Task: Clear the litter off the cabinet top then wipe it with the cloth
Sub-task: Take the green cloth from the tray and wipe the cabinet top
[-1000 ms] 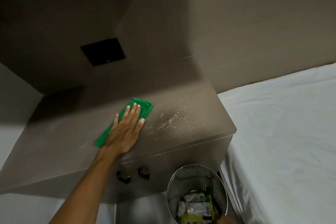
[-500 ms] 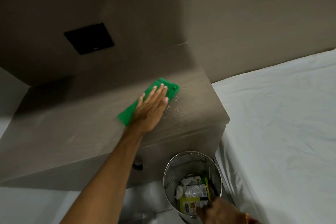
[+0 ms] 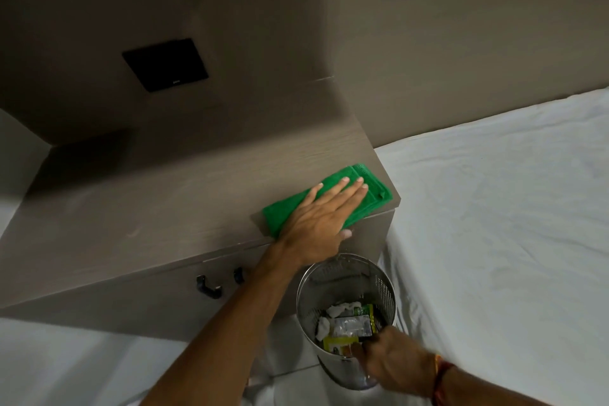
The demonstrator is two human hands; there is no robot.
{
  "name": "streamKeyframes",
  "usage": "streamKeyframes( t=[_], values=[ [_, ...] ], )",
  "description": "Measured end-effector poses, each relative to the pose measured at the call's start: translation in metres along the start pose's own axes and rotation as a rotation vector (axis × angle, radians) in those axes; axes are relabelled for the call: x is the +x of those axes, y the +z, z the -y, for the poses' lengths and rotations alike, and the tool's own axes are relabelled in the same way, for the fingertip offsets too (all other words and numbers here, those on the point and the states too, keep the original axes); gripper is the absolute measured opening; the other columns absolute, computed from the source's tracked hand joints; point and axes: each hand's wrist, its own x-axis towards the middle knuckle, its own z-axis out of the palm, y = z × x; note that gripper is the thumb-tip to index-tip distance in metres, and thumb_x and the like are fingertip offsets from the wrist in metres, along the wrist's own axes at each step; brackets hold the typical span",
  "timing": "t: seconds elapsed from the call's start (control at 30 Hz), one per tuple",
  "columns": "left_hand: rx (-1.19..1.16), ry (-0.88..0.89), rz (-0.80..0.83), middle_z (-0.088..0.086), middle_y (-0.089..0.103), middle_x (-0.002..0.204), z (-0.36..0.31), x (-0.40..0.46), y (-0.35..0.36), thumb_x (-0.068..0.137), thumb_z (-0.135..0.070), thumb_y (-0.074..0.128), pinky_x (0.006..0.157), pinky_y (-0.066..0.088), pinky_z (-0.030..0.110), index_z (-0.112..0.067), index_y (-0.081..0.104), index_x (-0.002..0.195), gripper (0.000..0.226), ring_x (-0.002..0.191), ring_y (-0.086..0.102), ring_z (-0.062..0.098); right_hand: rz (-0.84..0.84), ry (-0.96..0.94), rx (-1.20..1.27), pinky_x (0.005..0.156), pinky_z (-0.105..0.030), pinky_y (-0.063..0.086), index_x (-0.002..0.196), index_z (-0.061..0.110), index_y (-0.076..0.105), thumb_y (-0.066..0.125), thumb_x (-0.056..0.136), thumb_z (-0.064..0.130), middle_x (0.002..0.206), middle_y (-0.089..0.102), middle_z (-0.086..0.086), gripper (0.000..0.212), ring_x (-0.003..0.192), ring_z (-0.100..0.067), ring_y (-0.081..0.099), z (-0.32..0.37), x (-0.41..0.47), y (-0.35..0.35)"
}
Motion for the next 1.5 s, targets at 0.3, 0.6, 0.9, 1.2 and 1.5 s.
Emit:
streamKeyframes(
  t=[0.3,0.6,0.9,1.2,1.5],
  values=[
    [0.158,0.247,-0.161,0.001,0.041,0.162,-0.037,-0.065,0.042,0.083,0.008,0.057,0.123,0.024,0.049,-0.018,0.036,0.154,0.079,0.151,0.036,0.025,-0.055,0.036,0.048,0.055,-0.020,0.056,0.097,0.022,0.075,0.080,0.067,0.032,0.082,0.076,0.007,0.032,0.068,-0.013,0.071,0.008,-0.008,-0.037],
    [0.173,0.115,-0.024,0.003,0.052,0.154,-0.043,-0.125,0.088,0.080,-0.009,0.072,0.115,0.045,0.042,-0.017,0.050,0.147,0.071,0.144,0.048,0.024,-0.094,0.054,0.036,0.041,-0.024,0.049,0.084,0.018,0.067,0.080,0.062,0.024,0.066,0.069,0.002,0.026,0.050,-0.018,0.064,0.023,-0.007,-0.035],
    [-0.324,-0.332,-0.163,-0.005,0.026,0.164,-0.012,-0.194,0.111,0.083,0.022,0.052,0.127,0.024,0.042,-0.024,0.038,0.154,0.086,0.154,0.019,0.015,-0.120,0.093,0.127,0.033,-0.019,0.044,0.097,0.020,0.065,0.092,0.034,0.025,0.062,0.072,0.003,0.069,0.041,-0.012,0.062,0.050,0.022,-0.016],
    [-0.505,-0.850,-0.133,0.012,0.044,0.158,-0.008,-0.272,0.257,0.087,0.020,0.050,0.122,0.036,0.047,-0.012,0.043,0.152,0.074,0.150,0.037,0.030,0.166,0.145,-0.012,0.085,-0.050,0.059,0.133,0.000,0.058,0.065,0.091,0.020,0.121,0.069,-0.025,0.046,0.101,-0.040,0.072,0.084,0.070,0.179],
    [-0.565,-1.046,0.024,0.016,0.050,0.150,-0.019,-0.315,0.439,0.086,0.022,0.045,0.118,0.042,0.045,-0.010,0.044,0.150,0.072,0.139,0.049,0.035,0.063,0.079,-0.051,0.040,-0.027,0.051,0.105,0.000,0.078,0.069,0.080,0.010,0.053,0.066,-0.004,0.028,0.041,-0.019,0.063,0.092,0.090,0.377]
  ],
)
